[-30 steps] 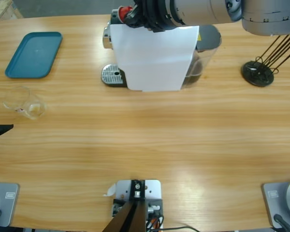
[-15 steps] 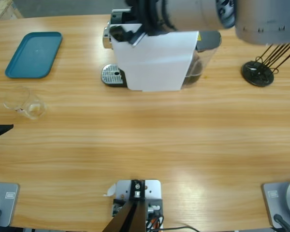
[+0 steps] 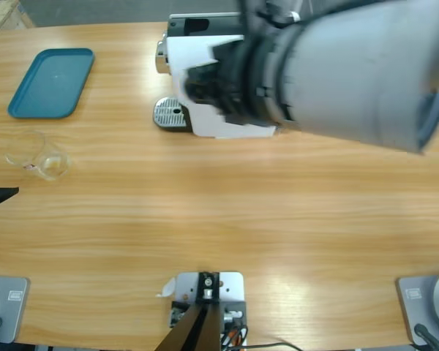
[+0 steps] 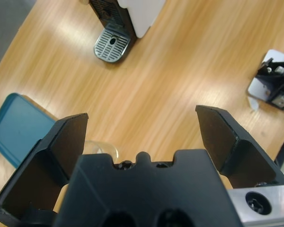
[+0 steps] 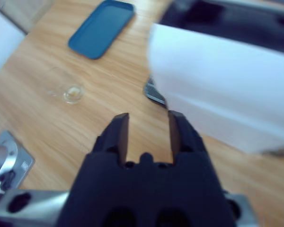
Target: Pour coffee
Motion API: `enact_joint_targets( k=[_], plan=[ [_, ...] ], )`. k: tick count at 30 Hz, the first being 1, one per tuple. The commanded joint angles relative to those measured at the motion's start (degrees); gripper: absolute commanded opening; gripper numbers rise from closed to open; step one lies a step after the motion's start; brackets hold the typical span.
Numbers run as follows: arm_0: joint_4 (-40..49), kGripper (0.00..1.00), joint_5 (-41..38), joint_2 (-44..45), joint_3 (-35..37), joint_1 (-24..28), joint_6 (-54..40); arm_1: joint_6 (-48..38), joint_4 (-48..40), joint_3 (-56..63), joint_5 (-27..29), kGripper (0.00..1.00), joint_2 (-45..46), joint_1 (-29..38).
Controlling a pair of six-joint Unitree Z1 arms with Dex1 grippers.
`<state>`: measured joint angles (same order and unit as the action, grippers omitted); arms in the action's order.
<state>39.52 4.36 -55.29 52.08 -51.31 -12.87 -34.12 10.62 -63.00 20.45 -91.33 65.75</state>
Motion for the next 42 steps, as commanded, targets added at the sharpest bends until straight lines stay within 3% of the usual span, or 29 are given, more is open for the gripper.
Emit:
enact_joint_targets(
  k=[1, 7, 11, 15, 23, 32, 42],
  plan=[
    [1.08, 0.991, 0.07, 1.71, -0.51, 0.42, -0.38, -8.33, -4.49, 13.32, 6.07, 0.0, 6.6, 0.41],
    [1.17, 0.991, 0.15, 0.46, -0.23, 0.42, -0.31, -8.99, -4.56, 13.2, 9.53, 0.0, 10.7, -5.42],
    [1.26, 0.991, 0.42, 0.92, -0.76, 0.6, -0.49, -8.9, -4.96, 8.58, 8.41, 0.0, 9.9, -11.66],
    [1.22, 0.987, 0.38, 1.06, -1.69, 0.68, -0.31, -6.37, -11.06, 5.11, 7.13, 0.0, 8.04, -15.27],
    [1.17, 0.987, 0.47, 0.71, -2.16, 1.0, -0.4, -6.59, -6.81, -5.78, 7.06, 0.0, 1.7, -15.3],
    [1.22, 0.987, 0.47, 1.2, -2.43, 1.05, -0.31, -7.84, -5.17, -8.97, 6.14, 0.0, -0.8, -14.99],
    [1.08, 0.995, 1.63, 1.16, -2.51, 1.25, 0.18, -8.67, -1.66, -16.52, 6.0, 0.0, -7.13, -9.75]
  ],
)
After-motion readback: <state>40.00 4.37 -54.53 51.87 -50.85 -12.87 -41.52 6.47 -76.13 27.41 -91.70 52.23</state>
